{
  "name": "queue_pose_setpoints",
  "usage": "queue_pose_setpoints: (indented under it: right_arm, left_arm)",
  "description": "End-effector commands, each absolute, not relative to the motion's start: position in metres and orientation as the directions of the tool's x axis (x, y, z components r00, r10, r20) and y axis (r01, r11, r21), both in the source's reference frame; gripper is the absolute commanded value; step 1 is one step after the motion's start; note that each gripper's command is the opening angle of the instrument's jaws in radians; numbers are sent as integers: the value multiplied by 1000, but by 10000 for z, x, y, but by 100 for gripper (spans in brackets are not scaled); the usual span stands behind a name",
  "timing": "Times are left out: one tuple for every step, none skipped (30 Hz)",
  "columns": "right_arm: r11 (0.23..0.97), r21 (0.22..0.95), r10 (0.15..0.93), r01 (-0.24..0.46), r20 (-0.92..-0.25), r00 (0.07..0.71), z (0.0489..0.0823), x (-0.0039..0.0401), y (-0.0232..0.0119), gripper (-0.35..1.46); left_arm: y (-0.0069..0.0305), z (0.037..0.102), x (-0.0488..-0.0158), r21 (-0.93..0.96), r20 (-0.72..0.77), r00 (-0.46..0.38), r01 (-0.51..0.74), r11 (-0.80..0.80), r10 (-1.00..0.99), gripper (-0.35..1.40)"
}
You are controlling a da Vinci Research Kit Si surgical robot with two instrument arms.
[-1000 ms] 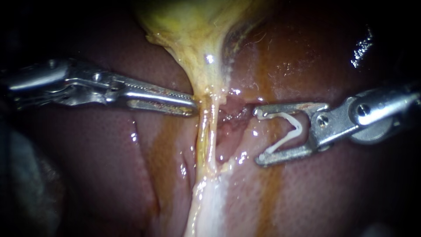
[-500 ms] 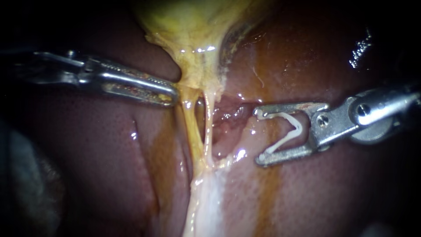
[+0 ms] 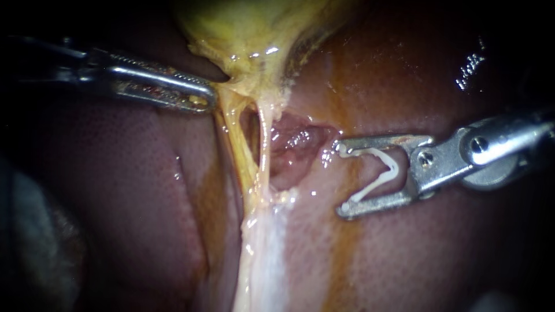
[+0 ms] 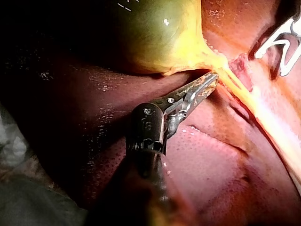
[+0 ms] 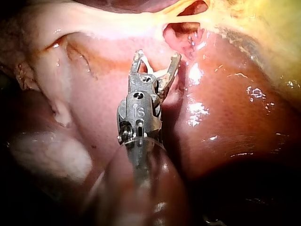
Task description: Grabbing gallbladder
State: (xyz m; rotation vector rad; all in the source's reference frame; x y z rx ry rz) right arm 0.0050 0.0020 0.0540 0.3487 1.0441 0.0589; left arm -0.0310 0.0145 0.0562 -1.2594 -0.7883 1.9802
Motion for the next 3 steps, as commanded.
queue_pose_setpoints:
  right_arm:
    - [944, 310, 212, 117, -836, 506, 540, 50, 20, 50]
    - [944, 310, 212, 117, -836, 506, 540, 50, 20, 50]
    - [944, 310, 212, 117, -836, 506, 540, 50, 20, 50]
  left_arm:
    - [144, 562, -310, -769, -530, -324, -205, -606, 783, -35]
    - [144, 562, -310, -769, -531, -324, -205, -606, 783, -35]
    - [143, 563, -311, -768, -531, -324, -206, -606, 783, -35]
